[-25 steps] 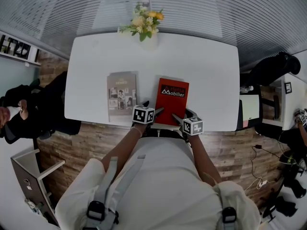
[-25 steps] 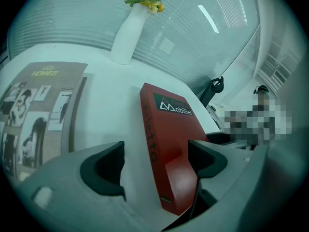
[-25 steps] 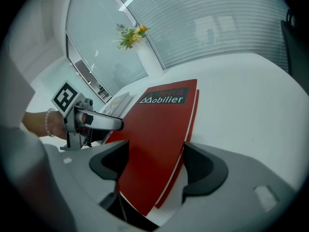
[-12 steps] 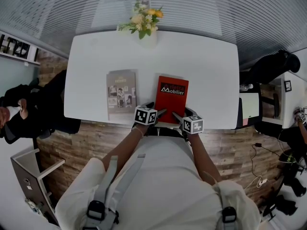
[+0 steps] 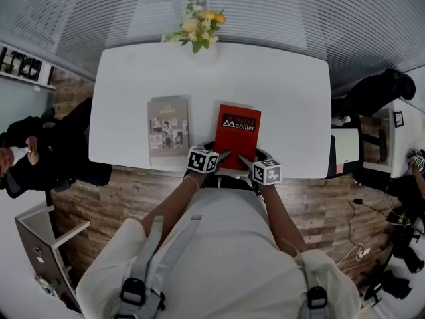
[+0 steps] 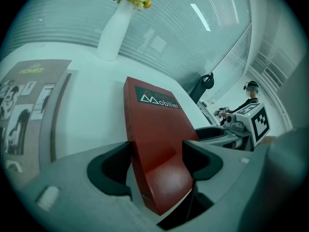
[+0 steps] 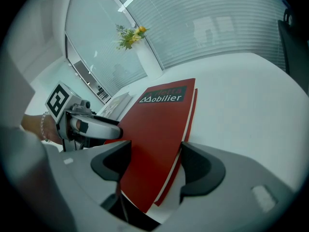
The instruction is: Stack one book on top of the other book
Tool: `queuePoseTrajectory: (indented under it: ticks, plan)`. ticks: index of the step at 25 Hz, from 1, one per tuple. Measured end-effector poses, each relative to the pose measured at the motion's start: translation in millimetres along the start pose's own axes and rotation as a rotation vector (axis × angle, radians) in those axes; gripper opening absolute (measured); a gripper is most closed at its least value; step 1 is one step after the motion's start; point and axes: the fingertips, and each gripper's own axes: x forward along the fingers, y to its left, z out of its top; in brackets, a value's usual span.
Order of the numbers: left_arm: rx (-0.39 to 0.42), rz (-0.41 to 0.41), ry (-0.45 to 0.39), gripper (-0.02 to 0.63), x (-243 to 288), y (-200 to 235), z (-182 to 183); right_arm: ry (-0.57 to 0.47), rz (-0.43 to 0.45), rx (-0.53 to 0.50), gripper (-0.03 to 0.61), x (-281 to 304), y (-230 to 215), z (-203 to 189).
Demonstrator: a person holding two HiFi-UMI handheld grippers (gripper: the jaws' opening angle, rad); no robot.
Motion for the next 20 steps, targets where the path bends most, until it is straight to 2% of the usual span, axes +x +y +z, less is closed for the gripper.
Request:
queuePoseTrajectory:
  ticks: [9, 20]
  plan:
    - [0.006, 0.018, -0.021, 0.341, -8, -3, 8, -0.029, 0.0, -0.027, 0.318, -9, 6, 14]
    - [0.024, 0.04, -0.087, 0.341, -39, -18, 39, -0.077, 0.009, -0.068, 0.316, -34, 25, 50]
